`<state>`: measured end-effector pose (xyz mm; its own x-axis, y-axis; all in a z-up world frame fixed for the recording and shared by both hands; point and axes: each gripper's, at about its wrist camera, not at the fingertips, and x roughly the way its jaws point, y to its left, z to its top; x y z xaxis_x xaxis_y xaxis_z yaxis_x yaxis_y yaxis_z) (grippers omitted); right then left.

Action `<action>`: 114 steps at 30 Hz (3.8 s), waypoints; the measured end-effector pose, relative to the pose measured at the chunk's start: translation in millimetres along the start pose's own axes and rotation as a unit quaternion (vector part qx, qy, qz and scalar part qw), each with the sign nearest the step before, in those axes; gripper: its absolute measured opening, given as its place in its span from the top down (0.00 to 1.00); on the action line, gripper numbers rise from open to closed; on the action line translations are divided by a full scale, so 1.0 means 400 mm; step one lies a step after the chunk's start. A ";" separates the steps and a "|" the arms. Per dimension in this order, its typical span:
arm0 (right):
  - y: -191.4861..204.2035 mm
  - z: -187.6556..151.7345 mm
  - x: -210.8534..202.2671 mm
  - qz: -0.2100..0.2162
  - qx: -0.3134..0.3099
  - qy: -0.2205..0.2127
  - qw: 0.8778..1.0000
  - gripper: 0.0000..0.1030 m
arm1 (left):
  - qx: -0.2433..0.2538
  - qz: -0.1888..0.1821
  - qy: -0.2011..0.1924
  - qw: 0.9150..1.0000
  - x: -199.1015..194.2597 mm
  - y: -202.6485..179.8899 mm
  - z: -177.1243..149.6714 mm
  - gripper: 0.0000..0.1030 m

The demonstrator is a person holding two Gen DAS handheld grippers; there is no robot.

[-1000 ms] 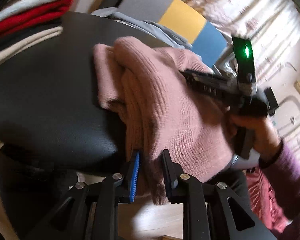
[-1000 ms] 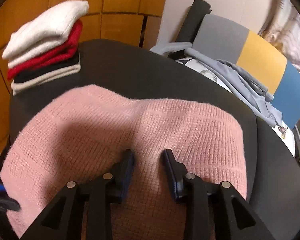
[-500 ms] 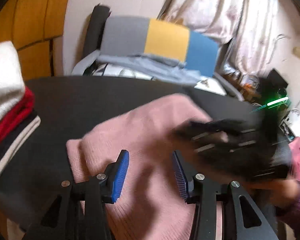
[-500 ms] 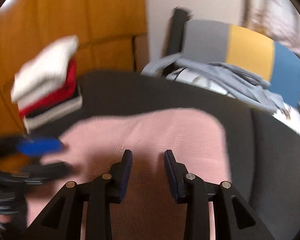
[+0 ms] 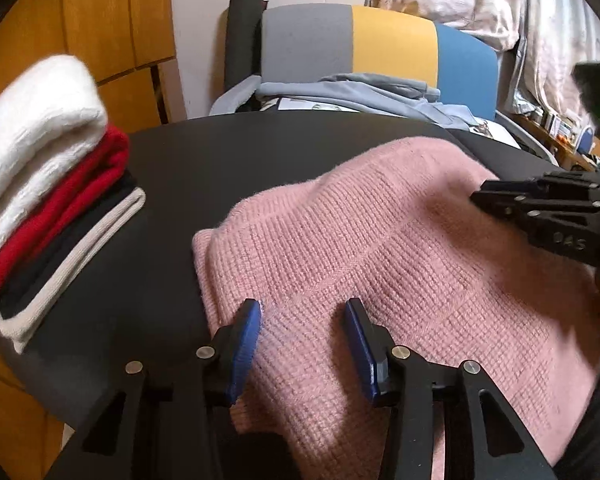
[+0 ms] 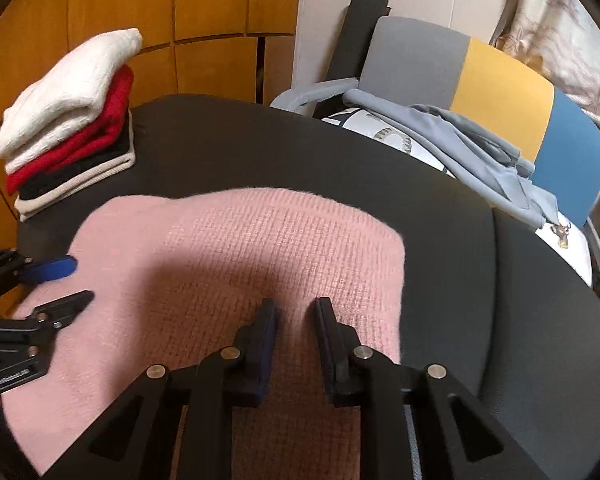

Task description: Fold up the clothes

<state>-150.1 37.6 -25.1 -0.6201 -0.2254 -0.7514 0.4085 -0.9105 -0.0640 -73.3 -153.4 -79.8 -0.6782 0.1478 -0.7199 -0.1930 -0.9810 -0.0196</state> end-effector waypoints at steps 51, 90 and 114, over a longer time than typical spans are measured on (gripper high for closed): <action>-0.057 -0.299 -0.262 0.113 0.180 -0.020 0.977 0.70 | -0.209 -0.127 0.021 0.969 -0.162 0.158 -0.153 0.11; -0.258 -0.134 0.111 0.346 0.293 0.136 0.881 0.21 | -0.146 -0.207 0.108 0.961 0.067 0.141 0.022 0.00; -0.252 -0.146 0.102 0.340 0.274 0.106 0.893 0.23 | -0.162 -0.120 0.110 0.973 0.107 0.103 0.045 0.00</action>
<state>-177.2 140.6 -87.7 -0.1884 -0.7733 -0.6054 0.2161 -0.6340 0.7425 -123.2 -185.2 -98.8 -0.4660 0.3819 -0.7981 -0.0689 -0.9150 -0.3976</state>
